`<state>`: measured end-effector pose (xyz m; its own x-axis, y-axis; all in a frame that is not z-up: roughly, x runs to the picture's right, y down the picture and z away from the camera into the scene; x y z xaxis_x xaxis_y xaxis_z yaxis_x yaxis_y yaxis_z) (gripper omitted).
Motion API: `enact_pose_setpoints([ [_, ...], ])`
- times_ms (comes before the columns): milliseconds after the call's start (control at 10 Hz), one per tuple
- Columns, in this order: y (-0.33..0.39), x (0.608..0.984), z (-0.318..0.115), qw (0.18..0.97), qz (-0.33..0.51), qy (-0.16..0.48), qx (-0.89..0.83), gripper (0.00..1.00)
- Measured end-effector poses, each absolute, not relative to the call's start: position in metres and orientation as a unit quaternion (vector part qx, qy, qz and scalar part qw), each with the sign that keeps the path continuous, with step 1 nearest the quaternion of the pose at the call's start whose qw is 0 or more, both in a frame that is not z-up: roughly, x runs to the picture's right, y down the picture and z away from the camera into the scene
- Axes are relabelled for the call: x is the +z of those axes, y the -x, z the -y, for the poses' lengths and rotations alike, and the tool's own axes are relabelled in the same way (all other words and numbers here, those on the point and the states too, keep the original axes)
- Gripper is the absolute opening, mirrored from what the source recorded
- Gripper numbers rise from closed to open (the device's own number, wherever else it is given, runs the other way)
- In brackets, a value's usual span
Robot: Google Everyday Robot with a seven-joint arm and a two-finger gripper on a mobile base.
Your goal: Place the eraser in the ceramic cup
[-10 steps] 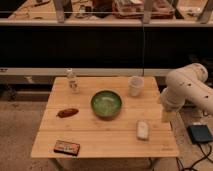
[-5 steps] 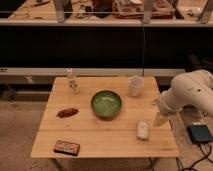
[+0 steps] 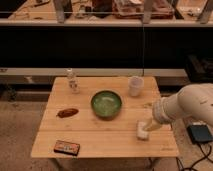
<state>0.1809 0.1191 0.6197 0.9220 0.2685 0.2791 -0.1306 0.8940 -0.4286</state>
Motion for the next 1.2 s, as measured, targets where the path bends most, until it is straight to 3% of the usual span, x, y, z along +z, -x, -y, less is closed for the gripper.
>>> enact_pose_setpoints([
  [400,-0.172,0.617,-0.124,0.955,0.184,0.211,0.101,0.65],
  [600,-0.13,0.601,-0.144,0.936,0.255,0.226,0.083,0.65],
  [800,-0.069,0.574,-0.179,0.902,0.347,0.254,0.045,0.65],
  [1200,-0.013,0.558,-0.252,0.85,0.431,0.302,-0.007,0.65],
])
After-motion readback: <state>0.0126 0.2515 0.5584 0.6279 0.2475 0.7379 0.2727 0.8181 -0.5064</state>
